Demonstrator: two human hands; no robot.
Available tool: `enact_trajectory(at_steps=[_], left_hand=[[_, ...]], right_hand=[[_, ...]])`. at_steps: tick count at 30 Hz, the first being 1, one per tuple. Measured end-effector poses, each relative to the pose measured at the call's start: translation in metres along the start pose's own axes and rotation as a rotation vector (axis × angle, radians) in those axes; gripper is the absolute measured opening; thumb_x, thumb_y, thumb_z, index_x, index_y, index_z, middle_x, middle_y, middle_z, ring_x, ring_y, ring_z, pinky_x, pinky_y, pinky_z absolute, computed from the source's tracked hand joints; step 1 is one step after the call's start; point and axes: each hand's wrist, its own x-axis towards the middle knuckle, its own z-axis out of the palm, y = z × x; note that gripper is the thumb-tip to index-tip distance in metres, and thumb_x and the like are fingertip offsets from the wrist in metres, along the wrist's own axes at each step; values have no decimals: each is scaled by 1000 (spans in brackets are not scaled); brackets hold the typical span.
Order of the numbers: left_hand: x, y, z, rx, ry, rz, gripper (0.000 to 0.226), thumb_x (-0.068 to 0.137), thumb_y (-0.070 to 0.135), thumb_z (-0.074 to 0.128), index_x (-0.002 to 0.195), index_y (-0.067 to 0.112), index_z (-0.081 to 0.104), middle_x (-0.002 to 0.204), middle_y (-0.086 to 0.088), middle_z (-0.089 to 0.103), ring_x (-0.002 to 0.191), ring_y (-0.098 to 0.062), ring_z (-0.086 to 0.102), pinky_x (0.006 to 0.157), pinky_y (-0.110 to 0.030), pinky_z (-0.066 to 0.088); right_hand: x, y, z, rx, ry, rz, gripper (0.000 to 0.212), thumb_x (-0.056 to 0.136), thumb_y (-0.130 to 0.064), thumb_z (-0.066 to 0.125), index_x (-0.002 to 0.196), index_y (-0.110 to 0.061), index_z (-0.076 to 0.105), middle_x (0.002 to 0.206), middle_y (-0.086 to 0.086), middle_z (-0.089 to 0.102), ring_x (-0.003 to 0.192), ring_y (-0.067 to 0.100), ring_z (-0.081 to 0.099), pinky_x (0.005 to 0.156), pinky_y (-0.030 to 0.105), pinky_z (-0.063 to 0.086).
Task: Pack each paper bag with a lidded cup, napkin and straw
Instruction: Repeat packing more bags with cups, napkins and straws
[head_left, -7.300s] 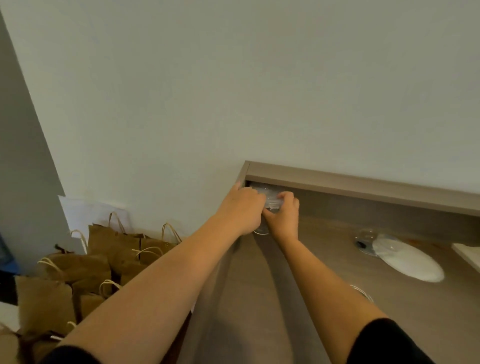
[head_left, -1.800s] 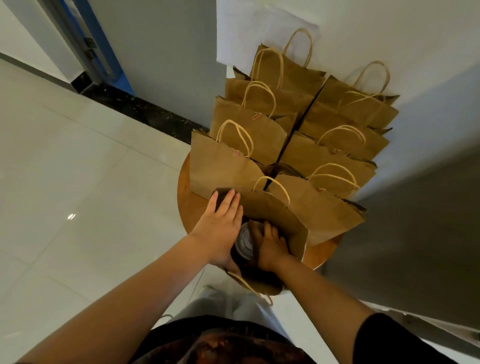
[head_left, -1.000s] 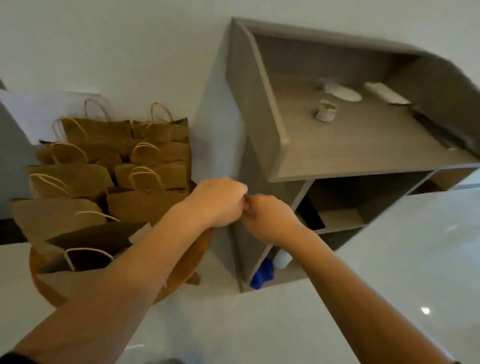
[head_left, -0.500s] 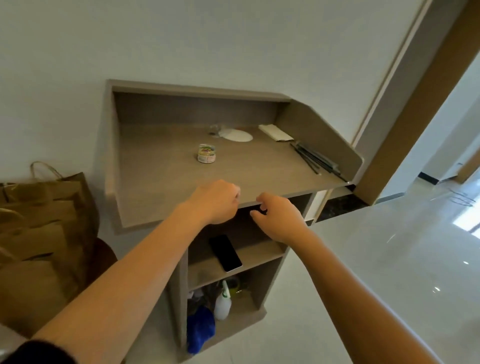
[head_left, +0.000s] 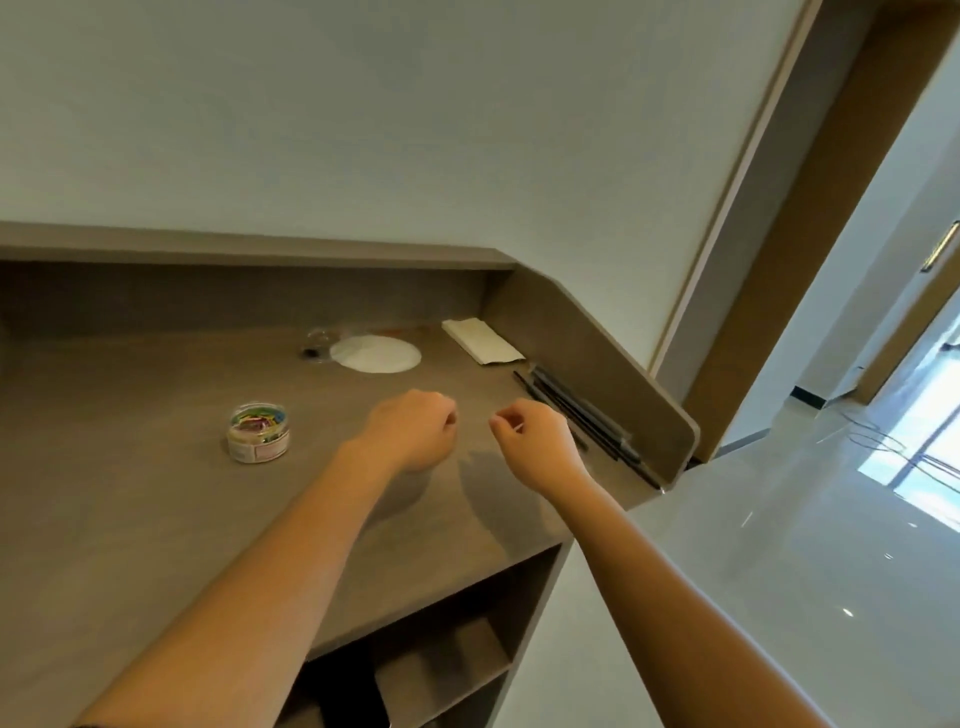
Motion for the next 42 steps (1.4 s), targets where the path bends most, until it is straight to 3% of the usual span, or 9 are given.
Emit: enact_trajectory(at_steps=[7,18,22,24,27,31,35,39,42], left_hand=[[85,-1,33,-111,-46,-118,24,94,21,46,106,18,66,109,-8,65,97,-27,60,87,-41,50],[183,2,52,-334,-4,-274,21,94,20,51,102,14,69,102,-6,67,92,-21,61,87,-38,51],[200,-4,58,-378,-26,-307,19,93,20,52,99,17,69,101,-5,68,92,-20,61,89,-40,51],[207,-8,61,-408,-36,-314,18,93,19,52,98,16,70,101,-5,69,93,-20,61,88,-38,51],[214,-11,65,-443,-16,-306,19,91,15,53,96,15,71,98,-6,69,92,-21,62,85,-35,50],[217,-10,71,-597,-1,-332,20,90,8,51,86,8,70,75,-7,64,70,-19,57,68,-31,46],[225,-16,80,-822,83,-478,31,87,-5,44,69,12,62,73,-11,60,71,-24,53,69,-32,44],[230,-8,71,-1149,138,-663,16,94,4,45,90,3,60,76,-11,59,63,-18,53,54,-20,42],[231,-5,62,-1466,22,-728,50,95,40,49,128,1,48,118,-18,60,105,-27,61,83,-33,48]], right_hand=[[102,31,8,39,-4,-29,27,95,-22,51,117,-8,59,110,5,64,100,15,59,81,23,44],[229,65,39,-162,-14,-140,31,94,-17,49,123,-6,57,125,13,54,115,29,51,92,37,44],[247,72,50,-318,-55,-169,14,93,-20,49,88,-10,57,111,14,59,102,31,54,78,35,43],[253,79,54,-324,-53,-172,31,93,-20,48,64,-16,38,101,15,60,95,32,55,71,33,39],[258,85,54,-313,-27,-184,42,94,-19,46,57,-20,26,85,12,56,83,29,51,65,31,34],[261,90,55,-330,8,-211,30,95,-15,41,68,-9,52,85,13,57,80,28,51,61,31,33],[265,88,53,-191,65,-132,25,96,-13,42,85,-4,63,91,13,63,80,28,58,62,34,43],[263,79,39,62,130,-88,20,98,-15,44,92,-7,61,93,8,61,79,19,57,69,33,50],[246,67,23,171,106,-114,15,97,-14,45,91,-11,58,90,4,58,76,11,53,64,21,43]])
